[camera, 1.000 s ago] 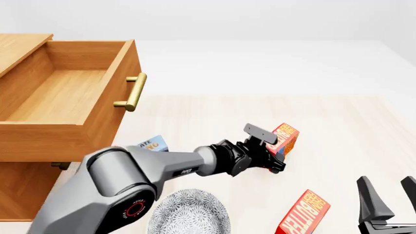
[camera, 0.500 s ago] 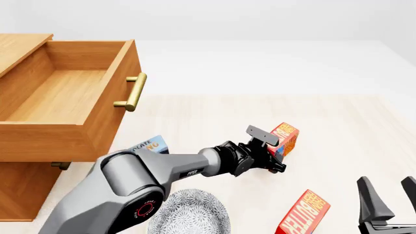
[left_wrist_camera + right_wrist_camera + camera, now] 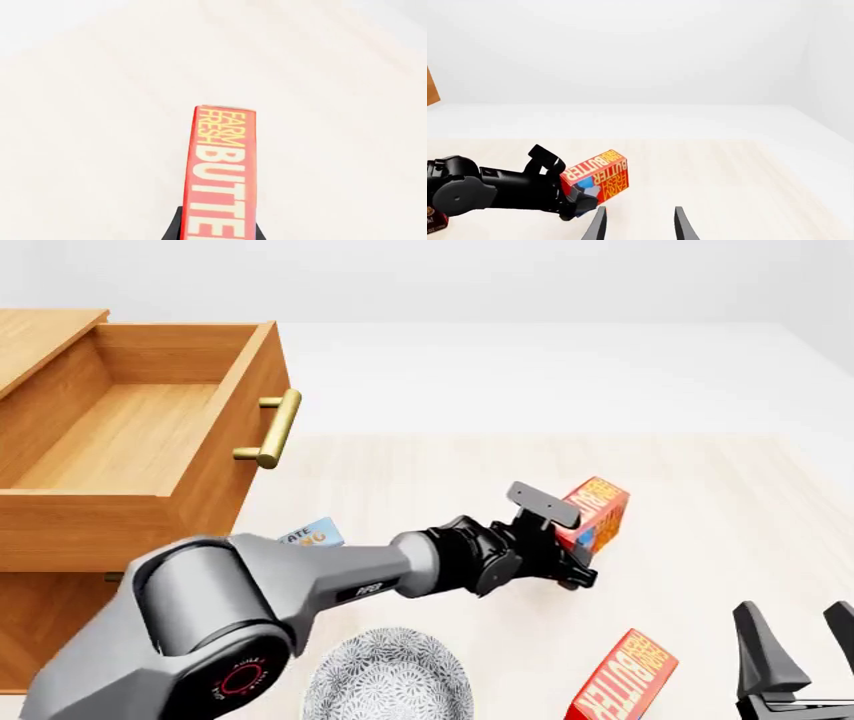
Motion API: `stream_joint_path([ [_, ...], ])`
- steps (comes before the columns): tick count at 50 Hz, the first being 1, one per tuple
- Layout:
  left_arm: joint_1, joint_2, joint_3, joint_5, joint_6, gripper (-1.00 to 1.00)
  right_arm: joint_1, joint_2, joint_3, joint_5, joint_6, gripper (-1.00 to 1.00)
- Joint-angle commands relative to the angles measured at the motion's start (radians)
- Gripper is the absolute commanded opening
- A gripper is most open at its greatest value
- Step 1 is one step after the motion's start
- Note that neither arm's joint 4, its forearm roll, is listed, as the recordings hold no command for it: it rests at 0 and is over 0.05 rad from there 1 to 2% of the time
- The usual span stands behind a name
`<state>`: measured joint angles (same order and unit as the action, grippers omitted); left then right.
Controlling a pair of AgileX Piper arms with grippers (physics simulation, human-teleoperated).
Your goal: Put the butter at the front in the top drawer of the cabinet and close it.
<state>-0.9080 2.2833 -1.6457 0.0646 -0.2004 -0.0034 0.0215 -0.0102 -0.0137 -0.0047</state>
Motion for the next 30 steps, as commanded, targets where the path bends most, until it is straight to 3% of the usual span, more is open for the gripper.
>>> stream_joint_path([
  [1, -0.017, -0.149, 0.066, 0.012, 0.030, -1.00, 0.001, -0.003, 0.001, 0.003, 0.001, 1.00],
  [17, -0.029, -0.316, 0.165, 0.053, 0.036, -1.00, 0.001, -0.003, 0.003, 0.001, 0.001, 1.00],
  [30, 0.003, -0.515, 0.231, 0.162, 0.076, -1.00, 0.001, -0.003, 0.003, 0.001, 0.001, 1.00],
])
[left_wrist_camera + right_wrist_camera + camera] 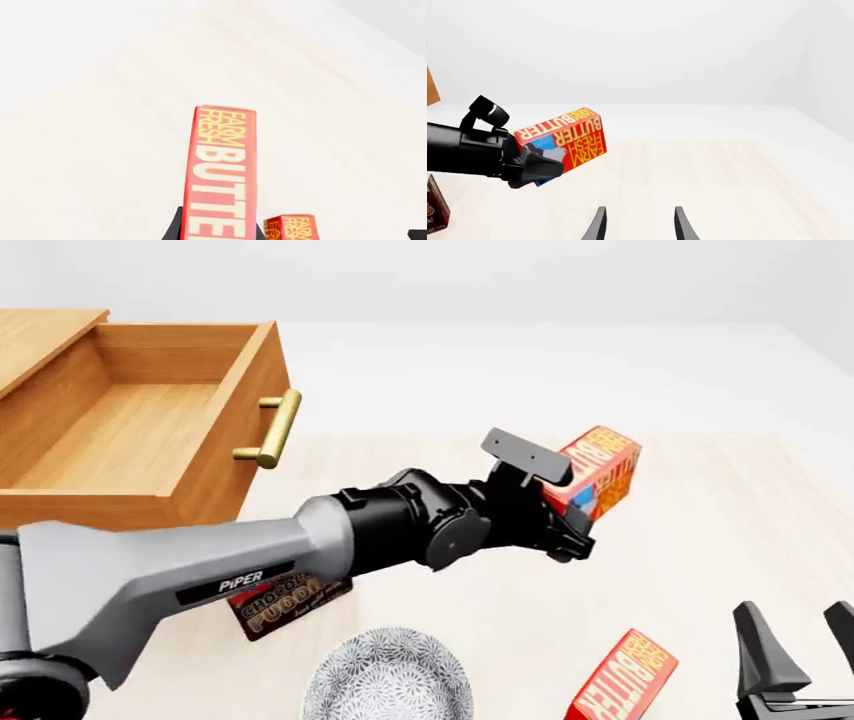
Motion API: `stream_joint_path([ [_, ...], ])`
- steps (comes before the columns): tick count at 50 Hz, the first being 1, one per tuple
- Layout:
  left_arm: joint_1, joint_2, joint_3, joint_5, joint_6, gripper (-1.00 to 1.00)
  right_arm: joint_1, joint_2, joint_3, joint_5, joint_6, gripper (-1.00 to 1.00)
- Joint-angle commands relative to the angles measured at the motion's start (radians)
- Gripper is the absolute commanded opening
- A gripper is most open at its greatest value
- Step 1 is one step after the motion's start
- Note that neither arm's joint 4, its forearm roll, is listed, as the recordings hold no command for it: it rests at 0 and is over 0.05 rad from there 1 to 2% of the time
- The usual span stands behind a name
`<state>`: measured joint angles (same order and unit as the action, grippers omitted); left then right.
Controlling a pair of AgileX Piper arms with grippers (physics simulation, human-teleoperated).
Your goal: Put the butter at the front in the top drawer of the cabinet and close it.
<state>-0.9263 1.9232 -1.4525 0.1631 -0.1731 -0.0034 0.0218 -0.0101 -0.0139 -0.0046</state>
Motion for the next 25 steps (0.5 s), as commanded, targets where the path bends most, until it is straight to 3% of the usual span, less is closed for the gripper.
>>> stream_joint_path([
  [1, 0.023, -0.166, 0.040, 0.071, 0.048, -1.00, 0.001, -0.003, 0.002, 0.001, 0.001, 1.00],
  [16, 0.112, -0.315, 0.042, 0.227, 0.071, -1.00, 0.001, -0.003, 0.002, 0.001, 0.000, 1.00],
  [25, 0.144, -0.367, 0.058, 0.260, 0.070, -1.00, 0.001, -0.003, 0.002, 0.001, 0.001, 1.00],
])
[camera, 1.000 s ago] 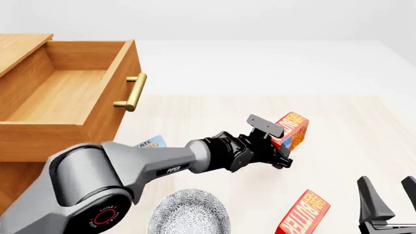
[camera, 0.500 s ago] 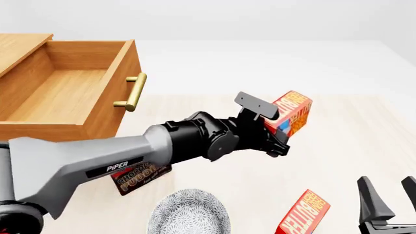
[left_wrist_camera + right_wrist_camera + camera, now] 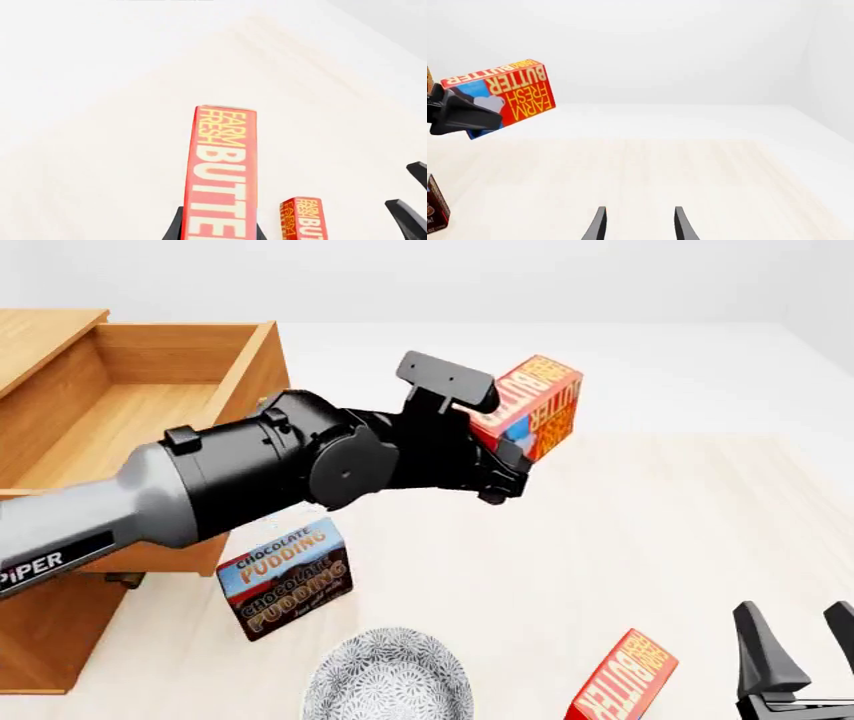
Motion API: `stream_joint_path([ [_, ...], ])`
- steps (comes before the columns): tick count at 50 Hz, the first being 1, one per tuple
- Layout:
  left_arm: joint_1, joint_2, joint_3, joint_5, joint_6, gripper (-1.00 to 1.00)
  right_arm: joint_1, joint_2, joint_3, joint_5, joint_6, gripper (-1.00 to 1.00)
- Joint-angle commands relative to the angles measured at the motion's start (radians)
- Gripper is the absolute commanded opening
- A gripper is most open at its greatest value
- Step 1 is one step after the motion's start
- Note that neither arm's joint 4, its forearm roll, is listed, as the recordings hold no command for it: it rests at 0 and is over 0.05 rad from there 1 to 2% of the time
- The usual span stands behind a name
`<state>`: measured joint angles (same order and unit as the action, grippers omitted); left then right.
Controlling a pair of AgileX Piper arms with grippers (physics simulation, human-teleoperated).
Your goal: Put the butter at the front in the top drawer of the cabinet and close it.
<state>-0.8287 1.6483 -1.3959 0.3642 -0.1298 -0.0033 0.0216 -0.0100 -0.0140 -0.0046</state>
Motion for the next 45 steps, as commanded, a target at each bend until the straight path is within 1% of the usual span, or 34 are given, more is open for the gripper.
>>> stream_joint_path([
  [1, 0.060, -0.117, 0.009, 0.074, 0.026, -1.00, 0.001, -0.003, 0.002, 0.001, 0.001, 1.00],
  [11, 0.121, -0.192, 0.002, 0.144, 0.037, -1.00, 0.000, -0.003, 0.002, 0.001, 0.001, 1.00],
  [15, 0.133, -0.201, -0.001, 0.167, 0.040, -1.00, 0.001, -0.003, 0.002, 0.001, 0.001, 1.00],
  [16, 0.144, -0.215, -0.008, 0.189, 0.047, -1.00, 0.001, -0.003, 0.002, 0.001, 0.001, 1.00],
  [21, 0.163, -0.244, -0.015, 0.217, 0.056, -1.00, 0.001, -0.003, 0.002, 0.001, 0.001, 1.00],
  [29, 0.220, -0.315, -0.011, 0.270, 0.084, -1.00, 0.001, -0.003, 0.002, 0.001, 0.001, 1.00],
  [36, 0.250, -0.344, -0.015, 0.303, 0.096, -1.00, 0.001, -0.003, 0.002, 0.001, 0.001, 1.00],
  [45, 0.310, -0.376, -0.040, 0.364, 0.128, -1.00, 0.001, -0.003, 0.002, 0.001, 0.001, 1.00],
])
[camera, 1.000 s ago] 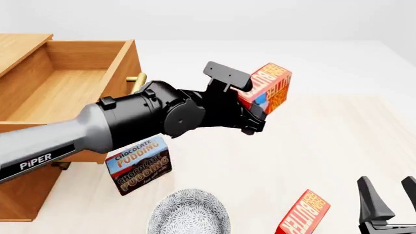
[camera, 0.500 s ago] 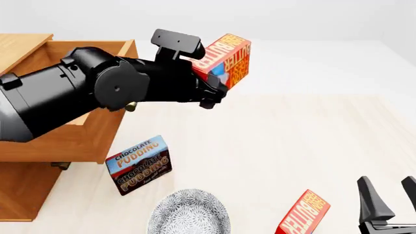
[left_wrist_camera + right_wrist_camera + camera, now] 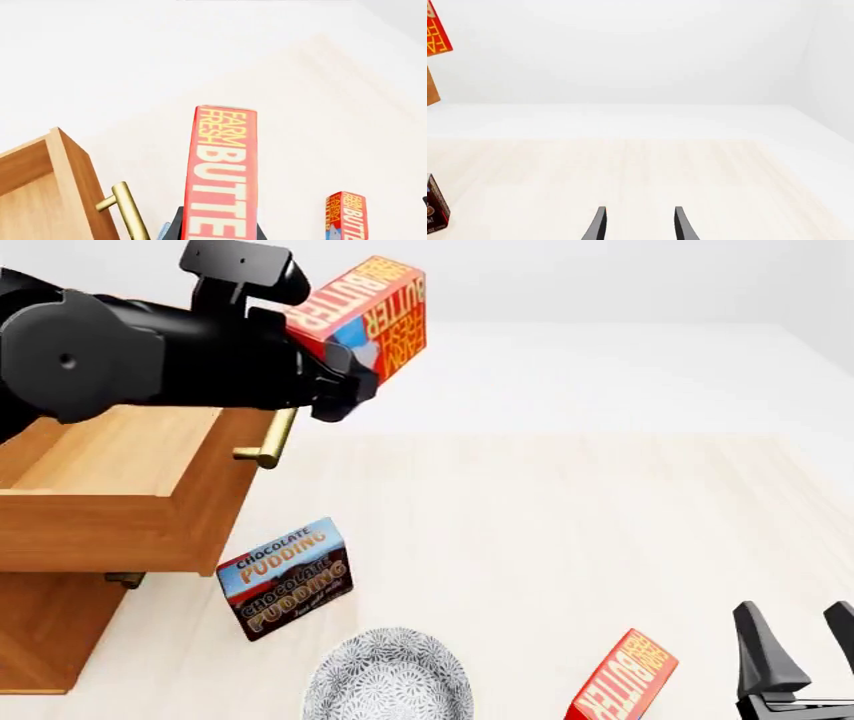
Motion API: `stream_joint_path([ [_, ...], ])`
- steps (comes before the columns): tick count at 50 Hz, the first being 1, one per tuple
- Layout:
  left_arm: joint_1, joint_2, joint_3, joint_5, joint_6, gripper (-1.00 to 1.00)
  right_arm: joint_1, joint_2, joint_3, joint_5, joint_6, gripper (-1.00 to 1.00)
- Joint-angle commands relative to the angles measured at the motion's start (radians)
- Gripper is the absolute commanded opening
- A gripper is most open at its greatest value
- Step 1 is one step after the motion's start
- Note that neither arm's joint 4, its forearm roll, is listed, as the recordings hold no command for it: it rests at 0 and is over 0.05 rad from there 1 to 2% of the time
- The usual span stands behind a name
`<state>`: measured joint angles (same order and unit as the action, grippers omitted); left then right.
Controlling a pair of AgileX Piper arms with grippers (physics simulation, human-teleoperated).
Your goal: Put the butter at the front in the top drawer of the cabinet and close it.
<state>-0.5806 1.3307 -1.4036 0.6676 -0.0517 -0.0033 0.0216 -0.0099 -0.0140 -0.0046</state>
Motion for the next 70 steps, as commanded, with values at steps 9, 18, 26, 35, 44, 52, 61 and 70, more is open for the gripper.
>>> stream_joint_path([
  [9, 0.112, -0.084, -0.049, 0.097, 0.061, -1.00, 0.001, -0.003, 0.002, 0.001, 0.000, 1.00],
  [18, 0.166, -0.129, -0.025, 0.118, 0.066, -1.00, 0.001, -0.003, 0.002, 0.001, 0.001, 1.00],
  [26, 0.213, -0.168, 0.012, 0.125, 0.063, -1.00, 0.001, -0.003, 0.002, 0.001, 0.001, 1.00],
  [35, 0.259, -0.193, 0.044, 0.130, 0.061, -1.00, 0.001, -0.003, 0.002, 0.001, 0.001, 1.00],
  [44, 0.302, -0.233, 0.060, 0.138, 0.050, -1.00, 0.001, -0.003, 0.002, 0.001, 0.001, 1.00],
  [52, 0.370, -0.287, 0.105, 0.145, 0.036, -1.00, 0.001, -0.003, 0.002, 0.001, 0.001, 1.00],
  [61, 0.423, -0.332, 0.143, 0.160, 0.035, -1.00, 0.001, -0.003, 0.002, 0.001, 0.001, 1.00],
  [70, 0.463, -0.364, 0.157, 0.170, 0.026, -1.00, 0.001, -0.003, 0.002, 0.001, 0.001, 1.00],
])
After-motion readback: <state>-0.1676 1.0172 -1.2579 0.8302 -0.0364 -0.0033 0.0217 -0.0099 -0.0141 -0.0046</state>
